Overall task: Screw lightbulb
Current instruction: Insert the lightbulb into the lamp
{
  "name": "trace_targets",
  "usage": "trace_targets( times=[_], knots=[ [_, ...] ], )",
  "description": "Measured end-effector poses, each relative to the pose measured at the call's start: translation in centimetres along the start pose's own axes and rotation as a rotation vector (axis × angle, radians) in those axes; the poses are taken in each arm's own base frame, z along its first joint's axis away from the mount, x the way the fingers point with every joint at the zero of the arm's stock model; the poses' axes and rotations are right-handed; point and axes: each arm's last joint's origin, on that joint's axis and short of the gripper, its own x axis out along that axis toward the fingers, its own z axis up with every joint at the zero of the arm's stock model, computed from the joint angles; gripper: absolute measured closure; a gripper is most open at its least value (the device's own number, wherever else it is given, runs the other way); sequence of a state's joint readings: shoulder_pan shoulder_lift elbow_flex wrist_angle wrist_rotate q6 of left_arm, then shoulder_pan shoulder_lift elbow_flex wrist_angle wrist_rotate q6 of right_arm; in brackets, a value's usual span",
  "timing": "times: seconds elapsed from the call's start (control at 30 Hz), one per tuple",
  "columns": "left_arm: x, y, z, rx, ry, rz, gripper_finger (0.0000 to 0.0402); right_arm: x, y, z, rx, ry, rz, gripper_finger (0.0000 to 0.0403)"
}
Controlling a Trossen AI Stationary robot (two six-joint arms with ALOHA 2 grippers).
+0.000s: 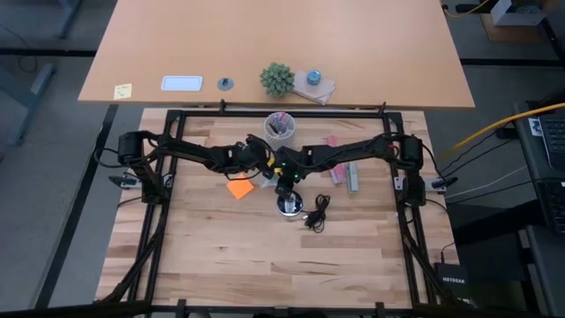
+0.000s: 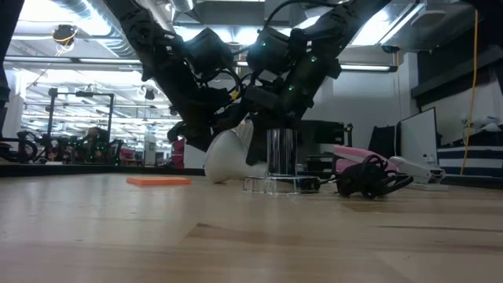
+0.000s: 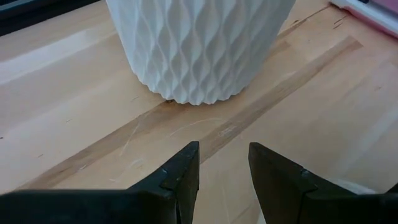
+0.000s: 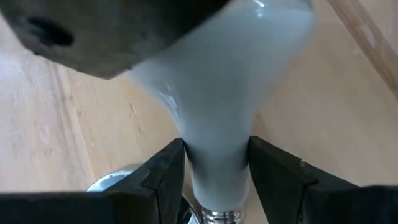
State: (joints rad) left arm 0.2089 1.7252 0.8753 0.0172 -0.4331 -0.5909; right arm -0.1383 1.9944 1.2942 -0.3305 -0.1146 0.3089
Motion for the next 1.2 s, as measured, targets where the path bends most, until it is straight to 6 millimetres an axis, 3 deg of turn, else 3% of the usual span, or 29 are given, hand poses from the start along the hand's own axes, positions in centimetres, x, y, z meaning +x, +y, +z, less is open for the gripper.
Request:
trace_targets(
  times=[0.37, 0.77, 1.2],
  knots=[
    [0.0, 0.1, -0.2, 0.039, 0.021, 0.006, 0.027, 1.5, -0.3, -0.5, -0.041, 0.029, 0.0, 0.0228],
    [-0.1, 0.2, -0.1, 0.068, 0.024, 0.01, 0.027, 1.6, -0.3, -0.3, -0.057, 0.008, 0.007, 0.0228],
    [-4.0, 1.5, 1.5, 0.179, 0.028, 0.067, 0.027, 0.4, 0.9, 2.5, -0.096, -0.086, 0.036, 0.0228]
  ],
)
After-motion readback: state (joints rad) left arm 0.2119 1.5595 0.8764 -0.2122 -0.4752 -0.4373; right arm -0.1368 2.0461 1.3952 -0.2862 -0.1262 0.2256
